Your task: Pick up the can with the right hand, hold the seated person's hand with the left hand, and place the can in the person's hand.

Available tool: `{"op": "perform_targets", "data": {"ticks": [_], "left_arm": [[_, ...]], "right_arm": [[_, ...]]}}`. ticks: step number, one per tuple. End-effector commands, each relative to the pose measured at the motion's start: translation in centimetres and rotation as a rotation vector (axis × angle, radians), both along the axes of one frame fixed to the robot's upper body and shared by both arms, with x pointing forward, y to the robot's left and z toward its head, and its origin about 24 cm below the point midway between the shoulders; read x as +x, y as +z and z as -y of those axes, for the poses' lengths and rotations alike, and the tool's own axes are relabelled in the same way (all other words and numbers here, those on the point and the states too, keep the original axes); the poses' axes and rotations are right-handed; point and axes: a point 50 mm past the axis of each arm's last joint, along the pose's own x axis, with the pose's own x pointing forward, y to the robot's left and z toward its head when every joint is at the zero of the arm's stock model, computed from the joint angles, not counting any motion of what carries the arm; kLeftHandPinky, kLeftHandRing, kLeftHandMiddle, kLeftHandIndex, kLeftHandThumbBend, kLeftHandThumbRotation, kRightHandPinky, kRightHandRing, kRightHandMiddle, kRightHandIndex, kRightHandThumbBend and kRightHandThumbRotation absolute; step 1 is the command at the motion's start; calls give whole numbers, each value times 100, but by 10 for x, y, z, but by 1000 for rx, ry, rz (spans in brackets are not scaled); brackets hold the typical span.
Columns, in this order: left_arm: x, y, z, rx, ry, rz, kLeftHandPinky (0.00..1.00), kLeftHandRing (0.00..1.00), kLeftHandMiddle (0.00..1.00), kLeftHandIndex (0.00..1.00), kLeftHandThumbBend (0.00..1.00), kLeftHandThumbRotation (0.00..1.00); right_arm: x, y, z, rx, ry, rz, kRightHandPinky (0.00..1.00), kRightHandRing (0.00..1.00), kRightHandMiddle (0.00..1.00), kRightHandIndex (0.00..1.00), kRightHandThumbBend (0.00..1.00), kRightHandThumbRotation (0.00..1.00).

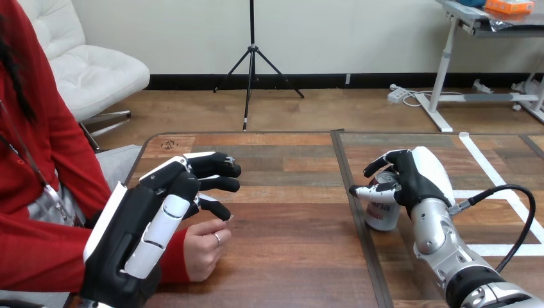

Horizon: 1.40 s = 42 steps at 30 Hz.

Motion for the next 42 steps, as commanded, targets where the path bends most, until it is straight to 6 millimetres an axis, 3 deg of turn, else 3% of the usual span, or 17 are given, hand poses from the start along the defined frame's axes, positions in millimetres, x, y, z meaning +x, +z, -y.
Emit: {"op": "perform_targets", "data": {"ticks": [1,42], "left_arm": [[4,10,-2,14,8,66,50,67,69,65,67,85],[10,16,-12,49,58,88,53,72,71,65,60,80]], "right_arm": [[8,12,-5,21,7,68,38,44,48,49,63,0],[14,35,19,33,36,175,41,43,47,48,68,0]]}}
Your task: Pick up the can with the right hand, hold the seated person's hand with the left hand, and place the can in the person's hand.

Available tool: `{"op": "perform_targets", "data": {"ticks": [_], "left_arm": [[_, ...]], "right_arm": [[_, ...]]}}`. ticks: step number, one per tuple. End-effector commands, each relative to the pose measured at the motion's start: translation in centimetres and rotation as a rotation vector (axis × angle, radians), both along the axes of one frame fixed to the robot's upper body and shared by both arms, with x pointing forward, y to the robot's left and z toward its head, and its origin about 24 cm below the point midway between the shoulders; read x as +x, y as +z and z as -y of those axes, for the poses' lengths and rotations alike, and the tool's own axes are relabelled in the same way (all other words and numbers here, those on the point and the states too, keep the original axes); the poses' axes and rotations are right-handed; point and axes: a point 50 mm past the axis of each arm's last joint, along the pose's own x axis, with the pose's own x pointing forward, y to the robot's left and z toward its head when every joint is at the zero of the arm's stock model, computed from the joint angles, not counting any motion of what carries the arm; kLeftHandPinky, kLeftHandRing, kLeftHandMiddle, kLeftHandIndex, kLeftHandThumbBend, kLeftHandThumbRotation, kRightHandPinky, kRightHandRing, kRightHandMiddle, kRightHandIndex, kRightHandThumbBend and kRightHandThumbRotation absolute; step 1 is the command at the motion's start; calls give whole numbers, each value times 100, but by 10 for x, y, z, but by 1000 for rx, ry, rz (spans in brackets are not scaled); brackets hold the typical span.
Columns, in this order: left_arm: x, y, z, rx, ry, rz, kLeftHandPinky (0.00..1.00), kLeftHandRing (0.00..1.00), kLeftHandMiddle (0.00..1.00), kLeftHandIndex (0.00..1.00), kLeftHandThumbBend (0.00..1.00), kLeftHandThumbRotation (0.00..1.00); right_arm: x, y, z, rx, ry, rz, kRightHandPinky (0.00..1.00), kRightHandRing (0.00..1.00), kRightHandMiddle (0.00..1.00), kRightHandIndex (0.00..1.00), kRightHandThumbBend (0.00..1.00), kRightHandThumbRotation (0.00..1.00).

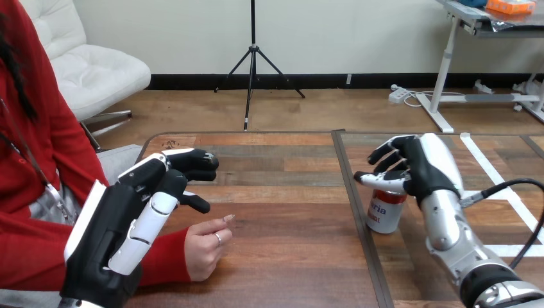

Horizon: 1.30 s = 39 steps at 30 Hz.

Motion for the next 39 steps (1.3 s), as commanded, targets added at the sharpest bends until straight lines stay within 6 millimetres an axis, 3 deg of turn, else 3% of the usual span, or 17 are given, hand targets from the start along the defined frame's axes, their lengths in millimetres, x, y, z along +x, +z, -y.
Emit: {"op": "perform_targets", "data": {"ticks": [1,11,17,26,30,39], "left_arm": [[11,14,1,11,-21,83,53,72,71,65,60,80],[13,14,-1,43,-11,103,51,70,70,64,59,79],[14,15,-1,43,-14,107,50,69,69,63,58,79],[15,15,-2,50,-9,110,49,68,69,62,57,79],[16,15,-3,53,-8,111,48,67,68,62,58,78],[15,15,-3,60,-4,113,47,67,68,62,60,79]], "right_arm": [[11,22,7,7,1,77,41,43,47,48,68,0],[11,21,12,-18,14,32,42,46,49,48,72,0],[12,20,14,-12,21,-24,42,48,51,52,80,0],[13,20,17,-23,52,-97,45,52,57,59,96,14],[13,20,18,-43,70,-127,50,57,61,64,99,23],[14,20,21,-68,89,-181,58,65,69,71,100,32]]}}
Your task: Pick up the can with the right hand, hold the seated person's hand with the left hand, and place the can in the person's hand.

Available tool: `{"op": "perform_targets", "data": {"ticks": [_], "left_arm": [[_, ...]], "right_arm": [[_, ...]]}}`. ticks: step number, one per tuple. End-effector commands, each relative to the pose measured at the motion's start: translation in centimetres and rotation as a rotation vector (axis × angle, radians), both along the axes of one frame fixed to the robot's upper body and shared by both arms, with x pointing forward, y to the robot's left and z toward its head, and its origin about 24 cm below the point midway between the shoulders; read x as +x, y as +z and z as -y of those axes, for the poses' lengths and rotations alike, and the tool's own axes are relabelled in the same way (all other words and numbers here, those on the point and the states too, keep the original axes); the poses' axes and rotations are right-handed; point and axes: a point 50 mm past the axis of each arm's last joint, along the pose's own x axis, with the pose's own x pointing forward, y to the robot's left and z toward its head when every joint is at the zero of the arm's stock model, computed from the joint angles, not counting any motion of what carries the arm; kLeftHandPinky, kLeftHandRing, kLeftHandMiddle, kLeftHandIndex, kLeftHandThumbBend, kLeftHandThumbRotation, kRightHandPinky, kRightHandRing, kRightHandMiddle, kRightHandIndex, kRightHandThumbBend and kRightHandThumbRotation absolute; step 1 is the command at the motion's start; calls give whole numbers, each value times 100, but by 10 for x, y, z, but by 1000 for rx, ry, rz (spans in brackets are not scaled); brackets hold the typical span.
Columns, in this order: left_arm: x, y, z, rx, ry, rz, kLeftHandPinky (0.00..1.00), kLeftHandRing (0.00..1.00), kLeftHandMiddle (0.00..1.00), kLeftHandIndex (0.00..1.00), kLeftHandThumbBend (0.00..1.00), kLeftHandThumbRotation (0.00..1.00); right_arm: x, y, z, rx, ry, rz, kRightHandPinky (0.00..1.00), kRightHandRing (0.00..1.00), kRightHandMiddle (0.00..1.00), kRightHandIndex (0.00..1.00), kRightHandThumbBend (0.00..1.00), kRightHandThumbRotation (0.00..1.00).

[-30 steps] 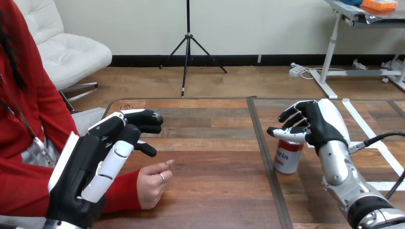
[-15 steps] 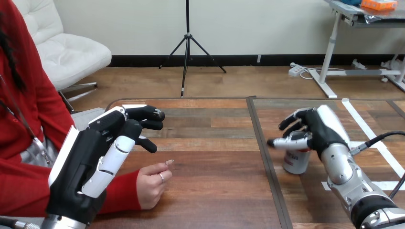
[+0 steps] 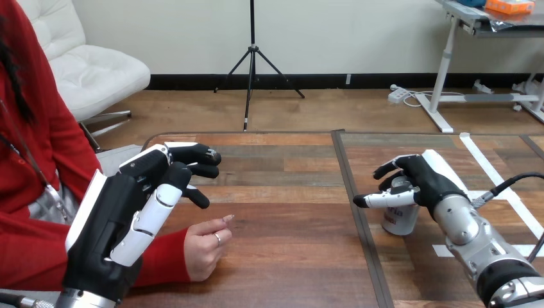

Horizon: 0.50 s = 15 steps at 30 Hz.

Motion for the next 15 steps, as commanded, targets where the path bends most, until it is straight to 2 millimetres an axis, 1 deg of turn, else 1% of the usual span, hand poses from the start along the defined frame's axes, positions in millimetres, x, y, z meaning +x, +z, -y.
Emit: {"op": "perform_targets", "data": {"ticks": [1,9,15], "left_arm": [[7,12,-3,36,2,71,47,67,68,62,61,79],[7,11,-3,42,3,75,47,67,68,62,60,79],[7,11,-3,48,3,74,47,67,68,62,60,79]], "right_arm": [[15,25,1,-36,26,47,59,65,69,71,100,33],[15,25,2,-43,42,25,63,69,73,76,100,37],[15,25,3,-42,47,18,63,70,74,77,100,40]]}}
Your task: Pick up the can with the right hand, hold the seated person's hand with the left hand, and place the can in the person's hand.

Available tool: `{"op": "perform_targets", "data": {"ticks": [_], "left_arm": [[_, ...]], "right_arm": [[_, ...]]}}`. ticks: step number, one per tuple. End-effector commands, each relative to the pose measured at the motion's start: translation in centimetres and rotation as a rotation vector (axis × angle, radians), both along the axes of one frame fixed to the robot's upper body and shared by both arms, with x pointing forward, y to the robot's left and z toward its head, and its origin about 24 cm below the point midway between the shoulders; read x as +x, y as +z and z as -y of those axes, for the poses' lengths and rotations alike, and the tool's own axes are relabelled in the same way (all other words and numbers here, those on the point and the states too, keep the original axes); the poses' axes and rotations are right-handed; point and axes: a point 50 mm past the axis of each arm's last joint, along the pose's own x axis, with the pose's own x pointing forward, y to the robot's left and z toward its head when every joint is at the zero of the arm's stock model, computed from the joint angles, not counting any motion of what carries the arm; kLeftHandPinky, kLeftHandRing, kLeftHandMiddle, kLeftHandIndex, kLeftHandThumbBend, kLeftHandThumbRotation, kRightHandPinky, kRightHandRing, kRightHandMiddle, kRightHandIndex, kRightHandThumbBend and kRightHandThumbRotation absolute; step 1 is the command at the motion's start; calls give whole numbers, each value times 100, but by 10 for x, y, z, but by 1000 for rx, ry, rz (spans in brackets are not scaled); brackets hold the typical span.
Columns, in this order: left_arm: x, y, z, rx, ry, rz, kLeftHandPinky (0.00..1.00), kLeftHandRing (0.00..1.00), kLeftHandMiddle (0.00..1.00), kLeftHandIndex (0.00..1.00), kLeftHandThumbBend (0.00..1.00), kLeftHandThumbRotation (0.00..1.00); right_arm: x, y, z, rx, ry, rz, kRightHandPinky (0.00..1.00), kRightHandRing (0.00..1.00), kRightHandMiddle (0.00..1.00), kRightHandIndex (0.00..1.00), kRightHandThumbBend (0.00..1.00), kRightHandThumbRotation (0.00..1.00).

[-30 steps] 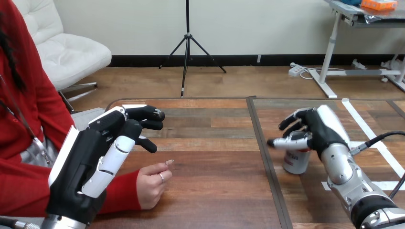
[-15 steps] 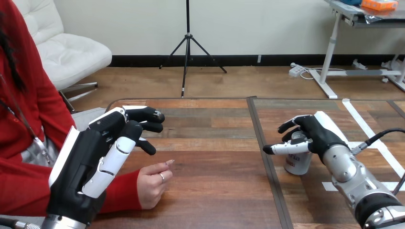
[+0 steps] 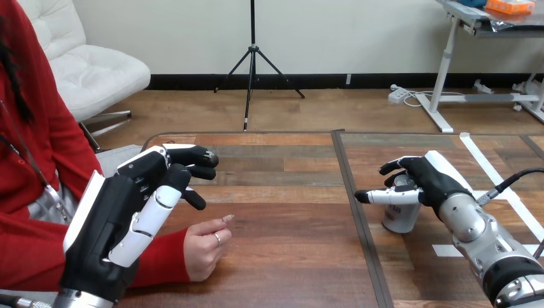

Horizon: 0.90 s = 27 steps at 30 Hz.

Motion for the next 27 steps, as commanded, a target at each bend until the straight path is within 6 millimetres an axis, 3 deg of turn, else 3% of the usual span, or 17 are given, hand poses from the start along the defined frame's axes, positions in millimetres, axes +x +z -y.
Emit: {"op": "perform_targets", "data": {"ticks": [1,27], "left_arm": [[7,11,-1,26,-11,72,47,67,68,62,60,79],[5,10,-1,22,-8,65,49,67,68,62,59,79]], "right_arm": [[14,22,-3,-18,27,53,63,70,75,78,100,41],[15,26,0,-15,38,51,67,74,78,80,100,41]]}}
